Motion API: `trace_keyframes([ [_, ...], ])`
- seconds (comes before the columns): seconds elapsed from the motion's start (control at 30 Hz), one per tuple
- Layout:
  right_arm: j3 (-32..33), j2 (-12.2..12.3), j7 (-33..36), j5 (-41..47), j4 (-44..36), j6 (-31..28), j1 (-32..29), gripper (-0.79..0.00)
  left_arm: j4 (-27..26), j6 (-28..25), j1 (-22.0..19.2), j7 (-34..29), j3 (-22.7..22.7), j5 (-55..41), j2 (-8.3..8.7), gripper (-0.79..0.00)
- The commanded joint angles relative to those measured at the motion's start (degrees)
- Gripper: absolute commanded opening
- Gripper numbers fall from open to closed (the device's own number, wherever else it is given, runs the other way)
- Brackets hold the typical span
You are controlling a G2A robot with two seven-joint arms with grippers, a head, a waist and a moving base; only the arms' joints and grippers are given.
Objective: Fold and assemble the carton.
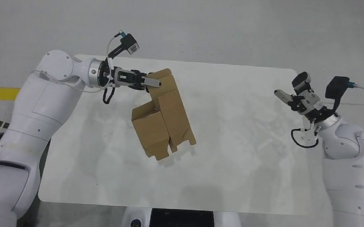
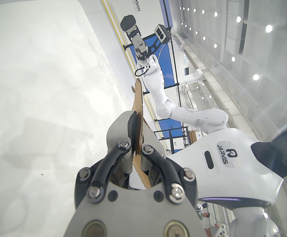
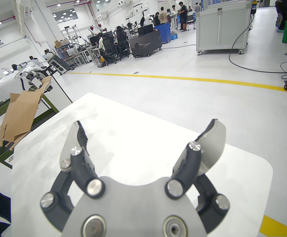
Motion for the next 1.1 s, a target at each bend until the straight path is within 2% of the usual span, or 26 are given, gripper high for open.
trace_keyframes([
  [0.0,0.0,0.0,0.0,0.0,0.0,0.0,0.0,0.0,0.0,0.0,0.0,0.0,0.0,0.0,0.0,-0.785],
  [0.87,0.0,0.0,-0.2,0.0,-0.4,0.8,-0.4,0.0,0.0,0.0,0.0,0.0,0.0,0.0,0.0,-0.785],
  [1.07,-1.9,0.3,3.5,4.1,-1.3,-0.1,-0.9,0.0,-2.4,1.1,1.6,2.7,-1.0,2.1,0.31,-0.785],
])
